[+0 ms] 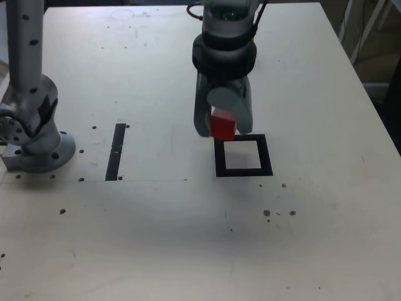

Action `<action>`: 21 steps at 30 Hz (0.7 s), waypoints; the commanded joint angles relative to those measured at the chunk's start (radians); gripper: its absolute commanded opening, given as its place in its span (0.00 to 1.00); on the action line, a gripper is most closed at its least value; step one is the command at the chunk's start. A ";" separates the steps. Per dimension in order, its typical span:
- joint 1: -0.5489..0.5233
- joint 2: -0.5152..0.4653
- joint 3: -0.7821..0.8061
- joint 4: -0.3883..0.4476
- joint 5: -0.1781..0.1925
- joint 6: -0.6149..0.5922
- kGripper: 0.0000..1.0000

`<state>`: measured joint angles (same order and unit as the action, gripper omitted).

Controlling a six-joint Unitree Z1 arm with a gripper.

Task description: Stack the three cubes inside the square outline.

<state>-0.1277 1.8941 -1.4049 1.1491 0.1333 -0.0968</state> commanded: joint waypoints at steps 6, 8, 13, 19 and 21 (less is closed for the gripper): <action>-0.051 0.009 0.017 -0.036 0.020 -0.067 0.31; -0.056 0.022 0.020 -0.053 0.022 -0.079 0.31; -0.061 0.061 0.017 -0.090 0.024 -0.100 0.31; -0.048 0.079 -0.007 -0.094 0.030 -0.127 0.31; -0.039 0.082 -0.013 -0.094 0.034 -0.140 0.31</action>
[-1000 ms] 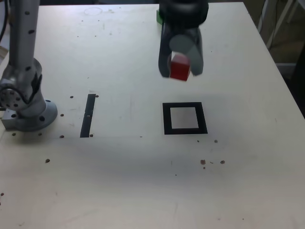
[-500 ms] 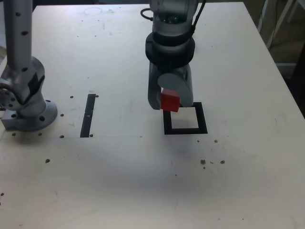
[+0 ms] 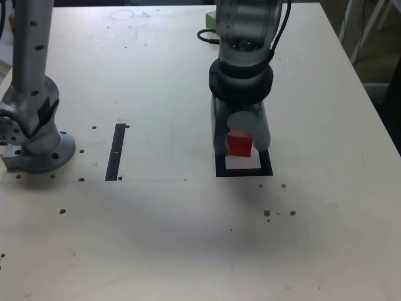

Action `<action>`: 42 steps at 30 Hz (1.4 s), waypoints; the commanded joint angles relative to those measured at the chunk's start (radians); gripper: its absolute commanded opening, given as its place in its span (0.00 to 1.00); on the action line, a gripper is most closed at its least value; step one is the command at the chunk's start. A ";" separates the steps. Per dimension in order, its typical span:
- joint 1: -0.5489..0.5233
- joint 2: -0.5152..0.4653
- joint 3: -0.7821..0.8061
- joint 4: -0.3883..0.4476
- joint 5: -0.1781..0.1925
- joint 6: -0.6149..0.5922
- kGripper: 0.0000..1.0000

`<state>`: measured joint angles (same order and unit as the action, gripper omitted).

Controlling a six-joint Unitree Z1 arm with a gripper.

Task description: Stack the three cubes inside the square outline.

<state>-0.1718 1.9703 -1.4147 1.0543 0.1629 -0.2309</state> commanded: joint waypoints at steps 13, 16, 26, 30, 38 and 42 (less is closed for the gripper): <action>0.023 0.037 0.004 -0.023 0.048 -0.046 0.31; 0.022 0.041 0.003 -0.023 0.049 -0.050 0.31; 0.021 0.051 0.031 -0.062 0.042 -0.061 0.31; 0.021 0.063 0.041 -0.079 0.045 -0.065 0.34; 0.021 0.054 0.050 -0.080 0.047 -0.067 0.74; 0.021 0.041 0.059 -0.081 0.047 -0.068 0.94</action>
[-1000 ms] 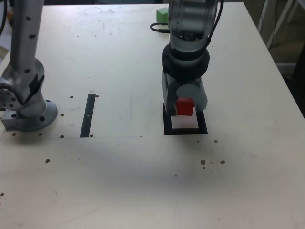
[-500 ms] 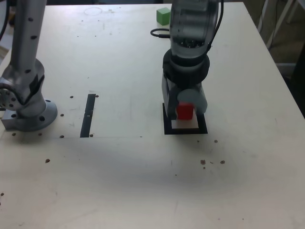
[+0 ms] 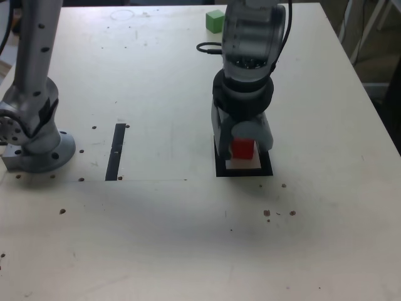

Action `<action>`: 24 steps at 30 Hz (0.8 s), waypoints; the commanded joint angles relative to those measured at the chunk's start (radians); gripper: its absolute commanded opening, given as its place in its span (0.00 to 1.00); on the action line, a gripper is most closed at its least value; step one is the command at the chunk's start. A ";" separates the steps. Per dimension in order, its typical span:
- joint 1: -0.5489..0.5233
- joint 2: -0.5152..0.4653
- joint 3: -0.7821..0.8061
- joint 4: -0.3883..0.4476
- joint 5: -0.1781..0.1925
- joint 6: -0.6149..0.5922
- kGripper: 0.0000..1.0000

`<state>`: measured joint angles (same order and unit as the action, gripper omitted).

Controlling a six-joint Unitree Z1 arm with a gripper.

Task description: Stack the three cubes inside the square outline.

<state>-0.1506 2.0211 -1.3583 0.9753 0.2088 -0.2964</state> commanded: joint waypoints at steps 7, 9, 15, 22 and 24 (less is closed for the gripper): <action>-0.002 -0.040 0.007 0.006 0.001 -0.004 0.99; -0.005 -0.052 0.007 0.011 0.002 -0.004 0.99; -0.004 -0.096 0.000 0.057 0.001 0.032 1.00; 0.066 -0.177 -0.002 0.113 0.004 0.213 1.00; 0.104 -0.197 -0.004 0.133 0.010 0.260 1.00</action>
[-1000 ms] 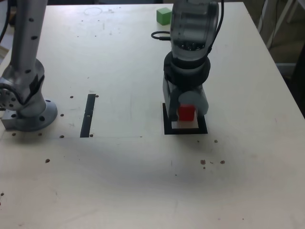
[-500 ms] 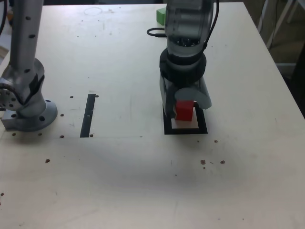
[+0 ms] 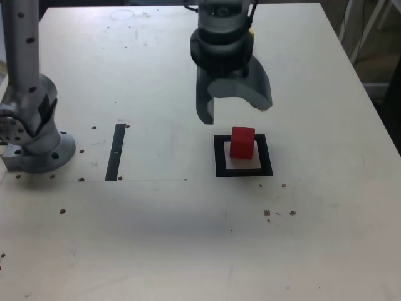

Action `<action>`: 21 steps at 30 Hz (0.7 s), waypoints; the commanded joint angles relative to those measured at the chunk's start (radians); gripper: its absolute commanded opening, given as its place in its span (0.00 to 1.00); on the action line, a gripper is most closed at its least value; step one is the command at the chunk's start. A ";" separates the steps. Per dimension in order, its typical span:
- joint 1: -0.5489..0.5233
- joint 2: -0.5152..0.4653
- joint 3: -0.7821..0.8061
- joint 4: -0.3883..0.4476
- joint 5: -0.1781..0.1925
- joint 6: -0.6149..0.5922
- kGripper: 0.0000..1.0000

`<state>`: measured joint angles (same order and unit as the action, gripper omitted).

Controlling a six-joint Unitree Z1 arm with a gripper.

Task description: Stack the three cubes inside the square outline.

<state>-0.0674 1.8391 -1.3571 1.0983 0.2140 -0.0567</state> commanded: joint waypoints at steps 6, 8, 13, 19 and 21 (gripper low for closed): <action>0.177 0.001 -0.082 0.061 0.012 0.179 0.99; 0.232 0.031 -0.144 0.096 0.015 0.233 0.99; 0.367 0.129 -0.335 0.205 0.018 0.335 0.98; 0.497 0.213 -0.529 0.271 0.007 0.403 0.98; 0.535 0.237 -0.577 0.280 -0.001 0.419 0.98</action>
<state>0.4391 2.0542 -1.8814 1.3688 0.2197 0.3495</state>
